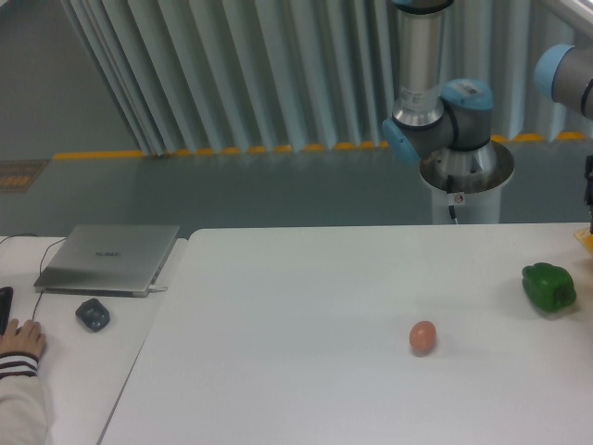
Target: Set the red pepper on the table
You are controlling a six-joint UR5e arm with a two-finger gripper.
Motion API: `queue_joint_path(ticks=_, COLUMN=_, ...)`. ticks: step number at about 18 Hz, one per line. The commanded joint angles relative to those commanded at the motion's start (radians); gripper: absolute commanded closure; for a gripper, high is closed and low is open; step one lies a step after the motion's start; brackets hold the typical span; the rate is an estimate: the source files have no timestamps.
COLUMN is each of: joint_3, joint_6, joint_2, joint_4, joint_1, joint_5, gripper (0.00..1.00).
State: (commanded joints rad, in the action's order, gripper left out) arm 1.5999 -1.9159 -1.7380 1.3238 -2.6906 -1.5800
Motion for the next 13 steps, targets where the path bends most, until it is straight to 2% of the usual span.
queue_joint_path(ticks=3, joint_3=-0.002, joint_6=-0.002, joint_2=0.002, joint_4=0.0, joint_1=0.002, joint_5=0.005, gripper=0.0)
queue_joint_path(ticks=7, joint_3=0.015, joint_6=0.001, joint_2=0.0, joint_4=-0.002, joint_1=0.009, joint_5=0.089, gripper=0.0)
queue_joint_path(ticks=12, joint_3=0.015, joint_6=-0.017, joint_2=-0.011, joint_4=-0.008, joint_1=0.002, joint_5=0.058, gripper=0.0)
queue_joint_path(ticks=13, joint_3=0.015, joint_6=-0.065, joint_2=-0.012, joint_4=-0.009, joint_1=0.002, joint_5=0.019, gripper=0.0)
